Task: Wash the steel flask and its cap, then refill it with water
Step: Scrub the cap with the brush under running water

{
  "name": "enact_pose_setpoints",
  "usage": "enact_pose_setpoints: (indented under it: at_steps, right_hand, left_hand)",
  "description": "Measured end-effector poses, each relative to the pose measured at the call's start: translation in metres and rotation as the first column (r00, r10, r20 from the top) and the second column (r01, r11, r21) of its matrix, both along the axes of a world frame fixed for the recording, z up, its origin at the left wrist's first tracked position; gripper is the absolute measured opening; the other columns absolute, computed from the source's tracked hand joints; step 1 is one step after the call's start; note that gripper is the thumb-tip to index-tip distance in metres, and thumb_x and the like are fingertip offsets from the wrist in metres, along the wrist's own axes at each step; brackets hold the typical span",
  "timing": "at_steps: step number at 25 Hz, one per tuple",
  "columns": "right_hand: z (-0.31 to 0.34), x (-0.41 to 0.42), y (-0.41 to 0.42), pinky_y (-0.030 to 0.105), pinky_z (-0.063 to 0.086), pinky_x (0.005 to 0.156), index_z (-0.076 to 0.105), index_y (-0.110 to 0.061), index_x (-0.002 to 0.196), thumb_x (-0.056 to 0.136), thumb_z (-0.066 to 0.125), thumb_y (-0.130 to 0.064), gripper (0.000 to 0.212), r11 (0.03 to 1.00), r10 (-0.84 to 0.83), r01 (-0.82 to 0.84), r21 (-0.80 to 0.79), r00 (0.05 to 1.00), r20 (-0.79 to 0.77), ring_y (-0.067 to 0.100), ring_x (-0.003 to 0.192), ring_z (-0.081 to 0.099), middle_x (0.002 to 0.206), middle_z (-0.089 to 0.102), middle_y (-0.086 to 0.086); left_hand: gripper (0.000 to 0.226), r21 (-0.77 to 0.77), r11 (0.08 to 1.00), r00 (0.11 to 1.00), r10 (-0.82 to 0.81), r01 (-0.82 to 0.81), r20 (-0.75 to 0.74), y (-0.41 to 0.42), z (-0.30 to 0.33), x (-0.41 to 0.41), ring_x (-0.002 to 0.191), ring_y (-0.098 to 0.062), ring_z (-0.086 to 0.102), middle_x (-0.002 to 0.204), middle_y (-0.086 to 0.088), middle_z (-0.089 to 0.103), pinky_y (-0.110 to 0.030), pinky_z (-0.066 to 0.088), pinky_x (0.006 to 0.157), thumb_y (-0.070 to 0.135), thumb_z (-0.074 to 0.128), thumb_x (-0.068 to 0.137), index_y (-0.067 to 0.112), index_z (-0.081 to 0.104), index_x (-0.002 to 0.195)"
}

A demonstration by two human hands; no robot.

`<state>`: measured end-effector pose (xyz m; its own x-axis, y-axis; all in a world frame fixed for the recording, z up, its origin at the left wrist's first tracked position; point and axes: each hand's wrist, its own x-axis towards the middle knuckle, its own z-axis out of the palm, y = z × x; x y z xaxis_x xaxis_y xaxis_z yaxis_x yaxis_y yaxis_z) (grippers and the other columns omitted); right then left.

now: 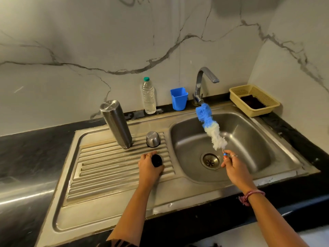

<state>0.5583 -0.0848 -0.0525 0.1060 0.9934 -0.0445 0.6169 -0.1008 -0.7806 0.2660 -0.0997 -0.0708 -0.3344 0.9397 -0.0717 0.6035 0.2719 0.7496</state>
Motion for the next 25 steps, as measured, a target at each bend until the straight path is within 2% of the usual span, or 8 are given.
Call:
enact_pose_setpoints:
  at_steps: [2, 5, 8, 12, 16, 18, 22, 25]
  right_hand:
    - [-0.001, 0.014, 0.003, 0.029, 0.044, 0.063, 0.051, -0.019, 0.127, 0.101, 0.038, -0.024, 0.03, 1.0, -0.011, 0.011, 0.001, 0.996, 0.09, 0.015, 0.07, 0.059, 0.08, 0.065, -0.001]
    - [-0.001, 0.034, 0.01, 0.035, 0.049, 0.068, 0.056, -0.021, 0.121, 0.099, 0.041, -0.028, 0.027, 0.995, -0.06, 0.044, 0.09, 0.979, 0.195, 0.026, 0.078, 0.064, 0.085, 0.068, 0.003]
    - [0.0, 0.055, 0.025, 0.032, 0.049, 0.061, 0.059, -0.023, 0.114, 0.097, 0.047, -0.03, 0.022, 0.988, -0.093, 0.068, 0.136, 0.978, 0.187, 0.019, 0.073, 0.062, 0.081, 0.067, -0.002]
    - [0.004, 0.084, 0.047, 0.028, 0.044, 0.059, 0.06, -0.018, 0.11, 0.096, 0.052, -0.027, 0.019, 0.994, -0.081, 0.067, 0.087, 0.982, 0.171, 0.013, 0.069, 0.056, 0.078, 0.059, -0.006]
    - [0.002, 0.114, 0.07, 0.023, 0.038, 0.053, 0.06, -0.013, 0.102, 0.096, 0.05, -0.033, 0.024, 0.995, -0.081, 0.074, 0.066, 0.991, 0.105, 0.01, 0.063, 0.055, 0.071, 0.06, -0.003]
    - [0.001, 0.126, 0.081, 0.021, 0.035, 0.051, 0.06, -0.012, 0.1, 0.096, 0.049, -0.034, 0.025, 0.993, -0.098, 0.092, 0.072, 0.991, 0.09, 0.006, 0.062, 0.054, 0.068, 0.058, -0.005]
    - [-0.005, 0.148, 0.106, 0.02, 0.036, 0.05, 0.06, -0.014, 0.099, 0.095, 0.052, -0.033, 0.021, 0.988, -0.099, 0.088, 0.128, 0.992, 0.082, 0.007, 0.062, 0.055, 0.067, 0.057, -0.008]
    - [-0.016, 0.157, 0.124, 0.021, 0.037, 0.051, 0.059, -0.014, 0.095, 0.094, 0.055, -0.03, 0.016, 0.988, -0.09, 0.083, 0.129, 0.995, 0.052, 0.008, 0.062, 0.056, 0.069, 0.059, -0.005]
  left_hand:
    - [0.061, 0.001, 1.0, 1.0, 0.024, -0.024, -0.002, 0.004, 0.003, 0.006, 0.117, -0.031, 0.051, 0.124, -0.01, 0.052, -0.036, 0.041, 0.102, 0.016, 0.083, 0.072, 0.016, 0.06, 0.127]
    - [0.061, 0.032, 0.999, 1.0, 0.013, -0.013, 0.002, 0.015, 0.012, 0.021, 0.116, -0.027, 0.052, 0.123, -0.009, 0.053, -0.029, 0.038, 0.097, 0.02, 0.082, 0.074, 0.017, 0.058, 0.13]
    - [0.06, 0.063, 0.998, 1.0, 0.005, -0.005, 0.0, 0.034, 0.022, 0.043, 0.119, -0.026, 0.051, 0.124, -0.01, 0.055, -0.031, 0.038, 0.101, 0.025, 0.082, 0.076, 0.013, 0.058, 0.13]
    - [0.056, 0.066, 0.996, 0.998, -0.054, 0.055, -0.022, 0.07, 0.031, 0.074, 0.114, -0.026, 0.054, 0.118, -0.008, 0.059, -0.035, 0.044, 0.098, 0.032, 0.082, 0.075, 0.011, 0.06, 0.122]
    - [0.056, 0.026, 0.991, 0.988, -0.131, 0.134, -0.083, 0.112, 0.043, 0.108, 0.115, -0.019, 0.051, 0.122, -0.002, 0.052, -0.027, 0.039, 0.095, 0.038, 0.078, 0.08, 0.015, 0.056, 0.126]
    - [0.06, 0.002, 0.985, 0.978, -0.168, 0.17, -0.127, 0.135, 0.048, 0.124, 0.119, -0.019, 0.048, 0.126, -0.001, 0.049, -0.029, 0.039, 0.098, 0.041, 0.075, 0.081, 0.017, 0.053, 0.132]
    - [0.075, -0.031, 0.967, 0.953, -0.254, 0.253, -0.164, 0.185, 0.057, 0.151, 0.127, -0.025, 0.047, 0.139, -0.008, 0.044, -0.038, 0.04, 0.106, 0.039, 0.068, 0.089, 0.025, 0.031, 0.152]
    - [0.076, -0.087, 0.953, 0.917, -0.302, 0.289, -0.261, 0.225, 0.062, 0.167, 0.119, -0.03, 0.052, 0.133, -0.015, 0.046, -0.041, 0.043, 0.102, 0.04, 0.058, 0.095, 0.031, 0.014, 0.157]
